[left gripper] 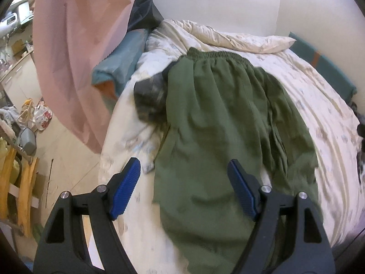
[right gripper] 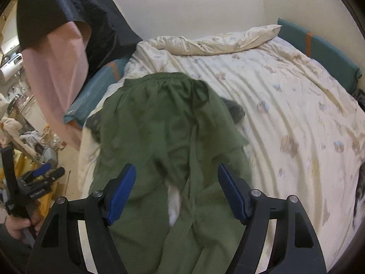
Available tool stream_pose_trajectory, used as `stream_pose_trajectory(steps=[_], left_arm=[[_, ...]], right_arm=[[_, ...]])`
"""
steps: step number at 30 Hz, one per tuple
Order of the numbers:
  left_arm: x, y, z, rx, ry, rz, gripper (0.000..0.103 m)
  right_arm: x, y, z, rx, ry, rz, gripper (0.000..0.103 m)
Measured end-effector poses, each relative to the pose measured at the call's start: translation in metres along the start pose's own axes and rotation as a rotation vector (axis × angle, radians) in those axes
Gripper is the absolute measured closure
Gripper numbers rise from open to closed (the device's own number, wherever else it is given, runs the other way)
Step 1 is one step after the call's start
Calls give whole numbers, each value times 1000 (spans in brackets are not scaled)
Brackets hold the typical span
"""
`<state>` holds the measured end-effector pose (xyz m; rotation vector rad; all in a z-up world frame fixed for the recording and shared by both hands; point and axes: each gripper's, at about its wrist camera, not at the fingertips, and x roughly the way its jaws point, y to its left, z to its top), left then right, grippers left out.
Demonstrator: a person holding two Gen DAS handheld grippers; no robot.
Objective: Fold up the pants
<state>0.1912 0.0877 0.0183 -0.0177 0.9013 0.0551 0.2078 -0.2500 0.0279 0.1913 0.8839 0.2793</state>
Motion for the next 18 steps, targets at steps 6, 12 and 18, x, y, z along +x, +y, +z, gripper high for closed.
stream_pose_trajectory(steps=[6, 12, 18], left_arm=[[-28, 1, -58, -43, 3, -45, 27], [-46, -3, -103, -68, 3, -49, 27], [-56, -27, -139, -17, -14, -72, 27]], right_arm=[[-31, 12, -58, -2, 23, 23, 26], [-47, 10, -113, 6, 58, 15, 26], [-38, -9, -163, 46, 138, -21, 26]])
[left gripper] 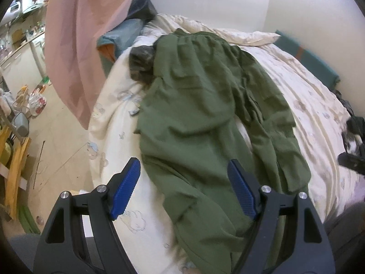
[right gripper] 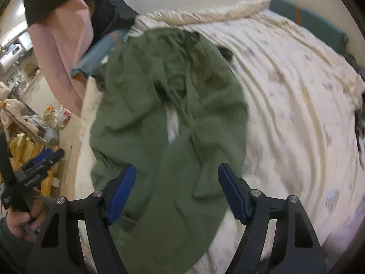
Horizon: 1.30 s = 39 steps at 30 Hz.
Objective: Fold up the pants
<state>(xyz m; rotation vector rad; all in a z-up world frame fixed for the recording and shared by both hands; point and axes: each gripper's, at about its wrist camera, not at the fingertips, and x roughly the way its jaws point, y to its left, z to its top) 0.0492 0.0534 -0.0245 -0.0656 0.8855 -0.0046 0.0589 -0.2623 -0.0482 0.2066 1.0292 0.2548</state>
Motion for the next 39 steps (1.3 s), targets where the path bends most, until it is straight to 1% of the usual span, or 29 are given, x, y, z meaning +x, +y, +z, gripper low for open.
stream_pose_trajectory(steps=[5, 9, 11, 13, 16, 20, 21, 22, 24, 28, 31, 34, 35, 36, 37, 38, 39], left_arm=[[11, -21, -21, 68, 26, 0, 27], [18, -22, -27, 62, 39, -18, 27], [22, -21, -29, 70, 46, -6, 27], [26, -19, -32, 67, 56, 4, 27], [29, -14, -33, 33, 77, -12, 27], [30, -13, -33, 28, 74, -2, 27], [30, -12, -33, 24, 78, -2, 27], [32, -11, -34, 20, 84, 0, 27], [35, -7, -34, 10, 98, 5, 27], [35, -1, -35, -4, 94, 19, 27], [37, 4, -34, -18, 104, 21, 27], [43, 6, -34, -30, 124, 30, 27], [45, 7, -34, -31, 128, 31, 27], [46, 7, -34, -34, 131, 35, 27], [47, 7, -33, -36, 134, 38, 27], [48, 7, -33, -40, 139, 38, 27], [48, 6, -32, -43, 140, 33, 27]], right_arm=[[14, -18, -33, 53, 60, -12, 26], [24, -30, -49, 97, 95, -39, 26], [30, -37, -56, 134, 119, -55, 26], [38, -41, -64, 153, 157, -65, 26], [53, -38, -77, 151, 232, -69, 26], [73, -33, -91, 156, 323, -83, 26], [77, -34, -94, 161, 338, -97, 26], [81, -37, -96, 165, 348, -116, 26], [84, -44, -99, 193, 360, -119, 26], [73, -59, -99, 255, 315, -140, 26], [70, -62, -95, 246, 321, -133, 26], [77, -63, -94, 264, 346, -101, 26], [81, -63, -94, 268, 354, -87, 29], [87, -59, -94, 257, 361, -64, 46], [94, -53, -93, 219, 370, -60, 67], [95, -47, -93, 183, 372, -76, 102], [91, -40, -90, 122, 360, -94, 101]])
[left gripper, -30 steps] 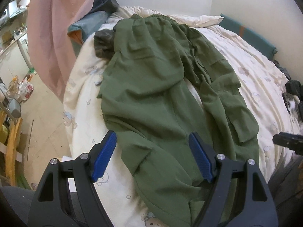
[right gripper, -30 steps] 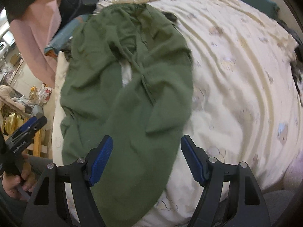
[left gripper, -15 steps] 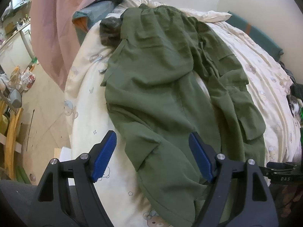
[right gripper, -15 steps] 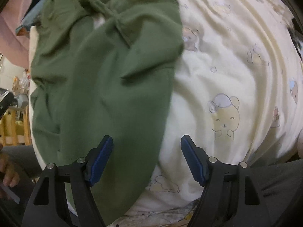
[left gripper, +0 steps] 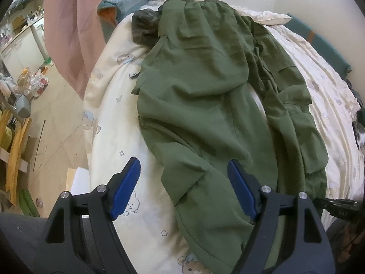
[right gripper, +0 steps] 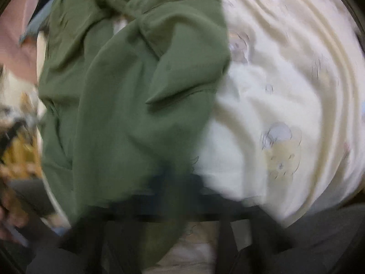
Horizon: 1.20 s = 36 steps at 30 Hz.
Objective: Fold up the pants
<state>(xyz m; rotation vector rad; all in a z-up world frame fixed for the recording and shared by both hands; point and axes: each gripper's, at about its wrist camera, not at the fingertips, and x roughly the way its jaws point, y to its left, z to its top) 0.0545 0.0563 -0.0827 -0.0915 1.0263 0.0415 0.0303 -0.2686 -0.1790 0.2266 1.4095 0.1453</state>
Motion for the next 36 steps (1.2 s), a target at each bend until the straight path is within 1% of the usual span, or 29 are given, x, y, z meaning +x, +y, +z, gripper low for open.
stream_pose_trajectory(steps=[1, 3, 5, 6, 7, 8, 9, 10, 11, 13, 14, 15, 16, 17, 18, 20, 21, 22, 23, 25, 26, 27, 28, 29, 31, 32, 33, 34, 36], left_arm=[[0, -1, 0, -1, -1, -5, 27], [-1, -5, 1, 10, -7, -10, 27], [-1, -8, 1, 21, -10, -15, 27], [-1, -10, 2, 24, -7, -19, 27], [0, -10, 2, 25, -3, -22, 27], [0, -11, 2, 26, 0, -22, 27], [2, -13, 2, 30, 7, -21, 27], [4, -14, 3, 34, 12, -20, 27], [5, -16, 3, 38, 14, -20, 27], [6, -19, 3, 56, 12, -6, 27], [6, -19, 2, 62, 10, 1, 27], [5, -18, 1, 67, 8, 4, 27], [4, -18, -1, 68, 7, 7, 27], [5, -15, -3, 68, 9, 12, 27], [5, -14, -4, 68, 12, 16, 27], [7, -12, -4, 69, 16, 23, 27], [9, -12, -4, 71, 18, 32, 27], [11, -12, -4, 71, 21, 38, 27], [14, -13, -4, 72, 29, 41, 27], [18, -15, -5, 69, 43, 38, 27], [19, -16, -5, 68, 47, 35, 27], [20, -18, -4, 69, 47, 33, 27], [20, -19, -4, 70, 45, 31, 27], [19, -22, -3, 74, 41, 30, 27], [18, -25, -2, 82, 34, 29, 27], [18, -27, -2, 94, 27, 33, 27], [17, -28, -3, 101, 22, 37, 27], [16, -28, -3, 104, 19, 37, 27], [17, -27, -4, 98, 29, 31, 27]], right_arm=[[-6, 2, 0, -26, -10, -3, 101], [-38, 7, -1, -119, -50, -25, 102], [-76, -1, 2, -161, -110, -73, 102], [-102, -13, 6, -164, -153, -140, 102], [-115, -23, 11, -168, -177, -214, 102], [-120, -30, 16, -173, -186, -285, 101], [-118, -43, 25, -170, -156, -356, 101], [-102, -60, 36, -143, -53, -352, 101], [-85, -77, 44, -100, 20, -337, 101], [-61, -99, 54, -33, 94, -361, 87], [-50, -105, 59, -25, 126, -364, 83], [-49, -106, 64, -25, 109, -355, 78], [-51, -105, 68, -14, 87, -349, 70], [-57, -102, 71, -8, 58, -352, 49], [-67, -95, 74, -22, 3, -351, 41], [-87, -74, 80, -70, -99, -365, 41], [-98, -63, 82, -94, -145, -343, 41], [-105, -51, 84, -117, -184, -290, 41], [-107, -35, 84, -146, -197, -233, 41], [-90, -9, 85, -214, -164, -179, 41], [-73, 4, 81, -263, -136, -184, 41], [-55, 12, 75, -310, -108, -213, 41], [-36, 22, 73, -347, -83, -245, 41], [-22, 23, 69, -371, -63, -261, 43], [17, 28, 59, -425, 5, -323, 76], [24, 32, 54, -444, 10, -355, 100], [22, 38, 49, -467, -8, -351, 102], [15, 43, 43, -487, -23, -320, 102], [-15, 69, 29, -549, -77, -210, 102]])
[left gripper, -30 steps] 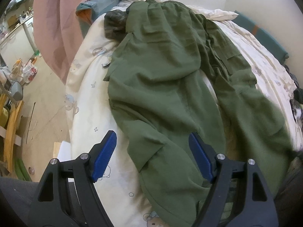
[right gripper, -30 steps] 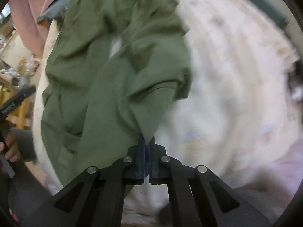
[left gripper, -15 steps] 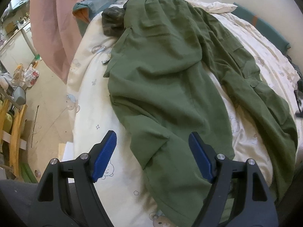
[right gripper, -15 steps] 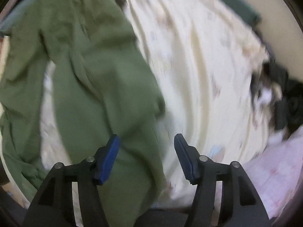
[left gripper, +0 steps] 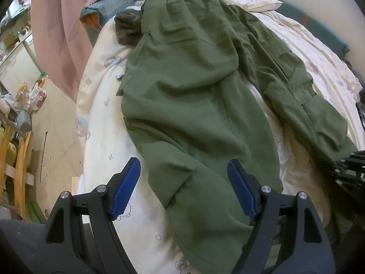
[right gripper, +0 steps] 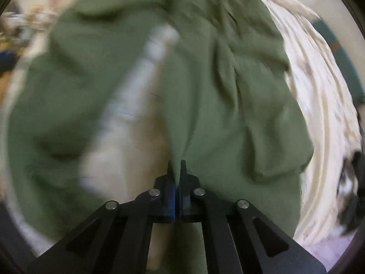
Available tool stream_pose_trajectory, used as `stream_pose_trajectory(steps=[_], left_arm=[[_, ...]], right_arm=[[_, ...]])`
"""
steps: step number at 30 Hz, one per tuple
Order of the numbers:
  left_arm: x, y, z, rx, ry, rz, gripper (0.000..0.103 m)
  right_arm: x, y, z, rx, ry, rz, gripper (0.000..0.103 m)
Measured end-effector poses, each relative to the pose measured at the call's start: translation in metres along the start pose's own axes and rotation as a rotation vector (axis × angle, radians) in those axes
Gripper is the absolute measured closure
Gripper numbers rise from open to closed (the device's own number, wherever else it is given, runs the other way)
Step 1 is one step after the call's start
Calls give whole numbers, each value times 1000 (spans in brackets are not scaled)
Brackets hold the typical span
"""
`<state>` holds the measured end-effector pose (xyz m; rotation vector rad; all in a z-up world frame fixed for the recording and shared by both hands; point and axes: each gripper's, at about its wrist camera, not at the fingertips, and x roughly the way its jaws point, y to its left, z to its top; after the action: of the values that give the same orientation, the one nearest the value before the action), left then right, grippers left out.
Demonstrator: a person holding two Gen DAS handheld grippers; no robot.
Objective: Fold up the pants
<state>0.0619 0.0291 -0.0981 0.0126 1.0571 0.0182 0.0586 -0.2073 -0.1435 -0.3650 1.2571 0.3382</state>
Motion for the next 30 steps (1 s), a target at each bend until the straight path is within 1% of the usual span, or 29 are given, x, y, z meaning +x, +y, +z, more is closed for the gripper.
stream_pose_trajectory(steps=[1, 2, 3, 4, 5, 6, 7, 8, 9, 10, 12, 14, 16, 17, 19, 20, 21, 23, 24, 25, 26, 27, 28, 29, 30], left_arm=[[2, 1, 0, -7, 10, -5, 27], [5, 1, 0, -16, 25, -12, 27], [6, 1, 0, -19, 32, -16, 27], [7, 0, 1, -21, 34, -17, 27], [7, -1, 2, -21, 35, -18, 27], [7, -2, 2, -19, 34, -19, 27], [6, -3, 2, -16, 32, -20, 27], [5, -3, 3, -12, 29, -22, 27], [4, -4, 2, -7, 26, -25, 27], [3, -3, 2, -5, 26, -25, 27], [4, 2, 0, -14, 31, -19, 27], [5, 12, 0, -49, 48, -6, 27], [6, 21, -1, -84, 64, -4, 27], [6, 24, -2, -95, 75, -1, 27], [3, 29, -4, -110, 91, -6, 27], [0, 30, -6, -109, 88, -4, 27], [-2, 31, -6, -105, 85, 3, 27], [-7, 34, -9, -107, 83, 12, 27], [-8, 34, -10, -110, 86, 8, 27], [-9, 34, -11, -109, 88, 7, 27], [-10, 35, -13, -108, 85, 11, 27], [-11, 35, -13, -107, 81, 15, 27], [-12, 36, -13, -108, 75, 20, 27], [-14, 38, -13, -112, 67, 24, 27], [-15, 42, -13, -120, 59, 29, 27]], right_arm=[[-15, 5, 1, 5, -35, 54, 102], [-22, 6, 2, 21, -50, 98, 102], [-27, 7, 4, 47, -48, 153, 101], [-23, 6, 6, 59, -24, 178, 96], [-13, 6, 5, 66, 10, 187, 85], [8, 4, 5, 78, 98, 225, 60], [23, 0, 3, 101, 153, 258, 48], [28, -3, 0, 124, 176, 272, 38], [28, -6, -5, 146, 174, 284, 38], [22, -12, -8, 167, 148, 294, 38], [3, -26, -13, 218, 71, 300, 38], [-18, -37, -17, 267, -3, 309, 38], [-30, -42, -23, 299, -33, 354, 38], [-37, -39, -28, 308, -42, 396, 38], [-43, -21, -35, 287, -36, 444, 38], [-45, -7, -39, 247, -23, 474, 38], [-44, 7, -42, 205, -6, 476, 38], [-33, 35, -51, 155, 38, 420, 38], [-20, 50, -55, 117, 78, 373, 38], [-11, 63, -57, 94, 103, 355, 38], [-3, 66, -60, 74, 127, 348, 53], [5, 75, -64, 43, 147, 325, 100], [5, 80, -66, 14, 155, 302, 100], [-9, 87, -68, -24, 112, 298, 100], [-25, 92, -69, -52, 85, 329, 101]])
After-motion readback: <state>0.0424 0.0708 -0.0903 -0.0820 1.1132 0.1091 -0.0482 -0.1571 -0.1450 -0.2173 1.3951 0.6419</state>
